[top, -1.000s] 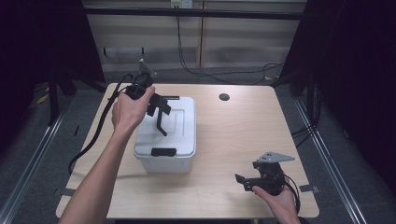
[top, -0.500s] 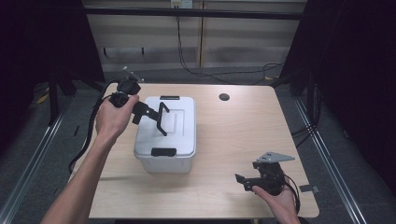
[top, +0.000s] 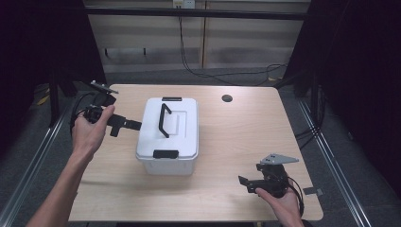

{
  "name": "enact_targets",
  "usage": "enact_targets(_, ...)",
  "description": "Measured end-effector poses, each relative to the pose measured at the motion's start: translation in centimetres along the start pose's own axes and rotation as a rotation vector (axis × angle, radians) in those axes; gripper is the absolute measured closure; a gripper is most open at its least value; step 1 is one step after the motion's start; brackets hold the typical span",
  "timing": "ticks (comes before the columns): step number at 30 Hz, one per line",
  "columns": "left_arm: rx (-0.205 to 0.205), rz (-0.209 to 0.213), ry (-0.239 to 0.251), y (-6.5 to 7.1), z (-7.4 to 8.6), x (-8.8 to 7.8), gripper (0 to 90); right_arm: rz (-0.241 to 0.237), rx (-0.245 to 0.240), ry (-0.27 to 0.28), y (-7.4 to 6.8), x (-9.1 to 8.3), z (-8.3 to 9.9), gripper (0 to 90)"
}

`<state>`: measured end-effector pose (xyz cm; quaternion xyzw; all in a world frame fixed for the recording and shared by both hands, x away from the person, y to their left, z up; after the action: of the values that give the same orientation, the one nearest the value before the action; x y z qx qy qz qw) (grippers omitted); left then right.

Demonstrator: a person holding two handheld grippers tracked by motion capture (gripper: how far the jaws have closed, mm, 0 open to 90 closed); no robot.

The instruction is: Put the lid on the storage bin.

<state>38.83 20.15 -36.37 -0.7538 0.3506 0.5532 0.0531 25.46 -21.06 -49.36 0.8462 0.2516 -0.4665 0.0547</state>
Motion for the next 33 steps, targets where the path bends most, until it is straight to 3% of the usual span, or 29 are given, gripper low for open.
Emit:
enact_targets(4, 0.03, 0.011, 0.038, -0.2, 1.2, 0.0, 20.6, 0.001, 0.001, 0.004, 0.1, 0.0, 0.0, 14.8)
enact_targets(6, 0.056, -0.065, 0.027, -0.7, 1.7, 0.2, 20.6, 0.001, 0.001, 0.005, 0.0, 0.0, 0.0, 14.8)
enact_targets(7, 0.062, -0.063, 0.038, -0.7, 2.0, 0.3, 20.5, 0.002, 0.001, 0.006, 0.0, 0.0, 0.0, 14.8)
enact_targets(8, 0.067, -0.036, 0.043, -0.7, 2.2, 0.4, 20.5, 0.001, 0.008, 0.005, 0.0, 0.0, 0.0, 14.8)
enact_targets(9, 0.062, -0.002, 0.054, -0.6, 2.6, 0.5, 20.4, 0.001, 0.007, 0.007, 0.0, 0.0, 0.0, 14.8)
enact_targets(10, 0.057, 0.005, 0.06, -0.7, 2.9, 0.6, 20.3, 0.002, 0.006, 0.008, 0.0, -0.1, 0.0, 14.8)
enact_targets(12, 0.053, -0.02, 0.069, -1.1, 3.7, 0.8, 20.3, 0.0, 0.008, 0.01, 0.1, -0.1, 0.0, 14.8)
enact_targets(19, 0.041, -0.007, 0.106, -1.9, 6.0, 0.7, 20.0, 0.001, 0.009, 0.014, 0.1, -0.1, 0.0, 14.8)
enact_targets(23, 0.045, -0.006, 0.158, -2.2, 8.3, 0.9, 19.5, 0.005, 0.013, 0.02, 0.1, 0.0, 0.0, 14.8)
enact_targets(25, 0.047, -0.016, 0.158, -2.4, 9.1, 1.3, 19.4, 0.007, 0.012, 0.026, 0.1, 0.0, 0.0, 14.8)
enact_targets(31, -0.027, 0.014, 0.149, -3.6, 11.6, 2.5, 19.5, 0.01, 0.027, 0.037, 0.3, 0.1, 0.0, 15.1)
enact_targets(33, -0.022, -0.022, 0.168, -3.9, 12.4, 2.6, 19.5, 0.009, 0.034, 0.03, 0.3, 0.2, 0.0, 15.4)
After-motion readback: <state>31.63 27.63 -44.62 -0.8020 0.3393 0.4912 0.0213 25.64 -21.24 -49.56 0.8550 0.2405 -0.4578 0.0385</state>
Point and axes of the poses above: each handheld gripper's, and its own axes: x roughly forward along the jaws, z roughly out of its underside, y roughly to its right, the point moved 6 cm from there along x, roughly forward along the jaws, and after that the axes turned 12 degrees about -y, right-handed, at the moved point
